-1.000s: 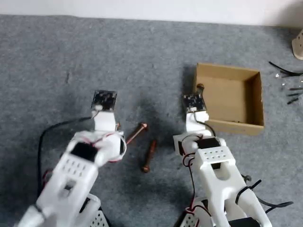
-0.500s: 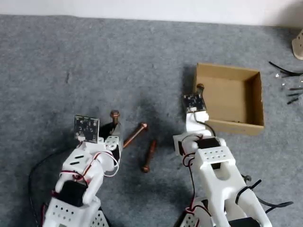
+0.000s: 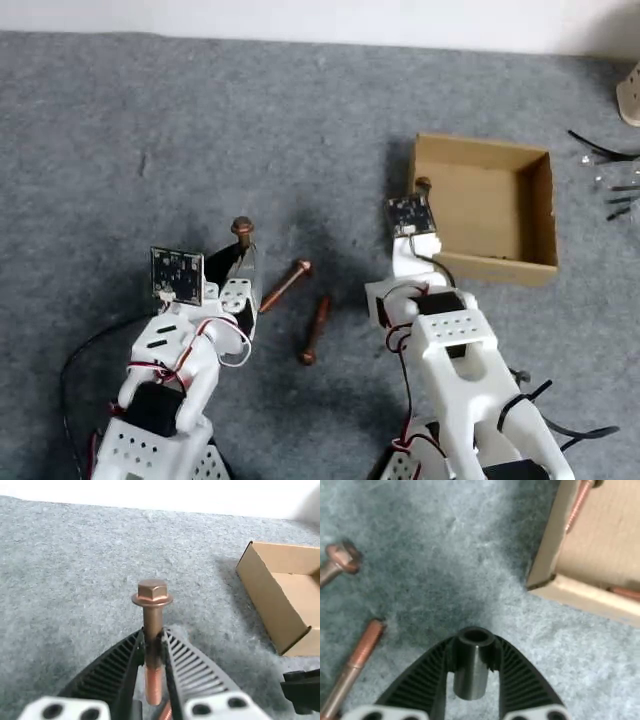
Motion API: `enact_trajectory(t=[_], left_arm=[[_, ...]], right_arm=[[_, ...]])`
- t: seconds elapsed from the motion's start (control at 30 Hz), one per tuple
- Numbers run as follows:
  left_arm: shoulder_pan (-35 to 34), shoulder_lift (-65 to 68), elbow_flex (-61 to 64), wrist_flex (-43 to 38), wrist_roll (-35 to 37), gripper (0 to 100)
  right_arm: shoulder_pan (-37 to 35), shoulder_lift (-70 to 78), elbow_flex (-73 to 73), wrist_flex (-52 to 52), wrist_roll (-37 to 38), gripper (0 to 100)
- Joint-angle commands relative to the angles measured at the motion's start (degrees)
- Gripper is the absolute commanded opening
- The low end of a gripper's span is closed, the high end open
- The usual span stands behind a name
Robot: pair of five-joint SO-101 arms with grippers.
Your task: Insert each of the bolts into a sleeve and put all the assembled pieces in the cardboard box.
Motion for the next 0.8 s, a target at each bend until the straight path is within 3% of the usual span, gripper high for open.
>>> enact_trajectory(t=[0.0, 0.17, 0.63, 0.77], left_arm=[[-0.40, -0.84, 1.10, -1.85, -1.58, 1], [-0.48, -0.84, 1.10, -1.85, -1.58, 1], [-0.48, -0.84, 1.10, -2.20, -1.67, 1], [-0.48, -0.84, 1.10, -2.20, -1.67, 1]], right_arm=[[0.40, -1.54, -0.13, -1.36, 0.18, 0.5], [-0.04, -14.81, 8.31, -4.26, 0.18, 0.5], [-2.68, -74.24, 35.30, -5.14, 0.70, 0.5], [-9.98, -69.23, 38.29, -11.65, 0.70, 0.5]])
